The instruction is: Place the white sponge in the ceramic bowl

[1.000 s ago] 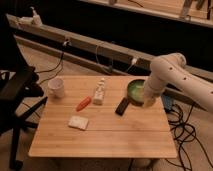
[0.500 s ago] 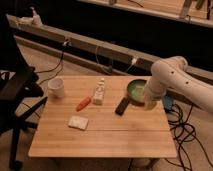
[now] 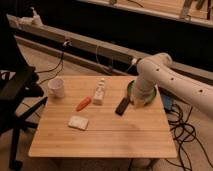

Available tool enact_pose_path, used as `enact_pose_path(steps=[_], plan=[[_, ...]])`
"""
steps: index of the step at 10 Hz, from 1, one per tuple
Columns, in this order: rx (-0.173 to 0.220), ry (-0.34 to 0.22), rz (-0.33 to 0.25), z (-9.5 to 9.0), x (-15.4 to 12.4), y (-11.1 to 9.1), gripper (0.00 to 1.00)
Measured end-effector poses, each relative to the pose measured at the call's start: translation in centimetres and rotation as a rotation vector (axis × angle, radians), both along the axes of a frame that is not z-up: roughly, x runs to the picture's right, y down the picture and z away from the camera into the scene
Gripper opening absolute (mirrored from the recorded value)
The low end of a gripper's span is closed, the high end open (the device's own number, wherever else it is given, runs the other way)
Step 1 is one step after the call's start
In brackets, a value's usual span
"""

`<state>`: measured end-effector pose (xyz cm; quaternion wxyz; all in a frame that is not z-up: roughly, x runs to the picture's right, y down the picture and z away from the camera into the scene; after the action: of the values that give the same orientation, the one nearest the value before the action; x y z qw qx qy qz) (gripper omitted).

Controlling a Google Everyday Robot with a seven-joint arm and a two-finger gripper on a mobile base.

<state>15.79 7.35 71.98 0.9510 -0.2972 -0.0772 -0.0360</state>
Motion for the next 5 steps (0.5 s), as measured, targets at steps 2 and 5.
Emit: enact_pose_path(steps=[2,5], plan=[[0.01,-0.011,-0.006,0.1,0.7,-0.5,0.54],[0.012,-0.06,0.027,0.9,-1.3,-0.3,0.79]])
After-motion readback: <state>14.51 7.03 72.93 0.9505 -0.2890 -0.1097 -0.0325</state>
